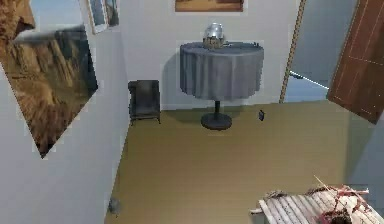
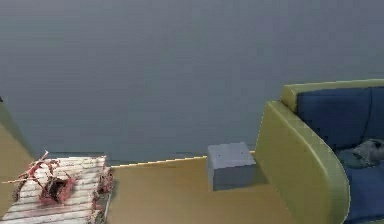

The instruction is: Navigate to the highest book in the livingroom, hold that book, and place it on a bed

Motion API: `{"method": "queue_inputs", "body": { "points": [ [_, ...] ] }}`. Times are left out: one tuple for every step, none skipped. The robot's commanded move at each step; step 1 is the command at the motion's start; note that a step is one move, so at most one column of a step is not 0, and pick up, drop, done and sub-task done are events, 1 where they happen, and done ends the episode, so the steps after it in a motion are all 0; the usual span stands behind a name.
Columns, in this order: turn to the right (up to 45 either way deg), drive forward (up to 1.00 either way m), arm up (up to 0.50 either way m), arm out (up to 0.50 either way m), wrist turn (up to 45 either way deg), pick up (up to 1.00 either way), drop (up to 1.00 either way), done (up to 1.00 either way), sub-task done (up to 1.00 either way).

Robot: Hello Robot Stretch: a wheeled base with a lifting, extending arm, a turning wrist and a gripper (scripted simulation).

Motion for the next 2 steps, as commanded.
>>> {"method": "queue_inputs", "body": {
  "points": [
    [0.0, 1.0, 0.0, 0.0, 0.0, 0.0, 0.0, 0.0, 0.0],
    [6.0, 0.0, 0.0, 0.0, 0.0, 0.0, 0.0, 0.0, 0.0]
  ]
}}
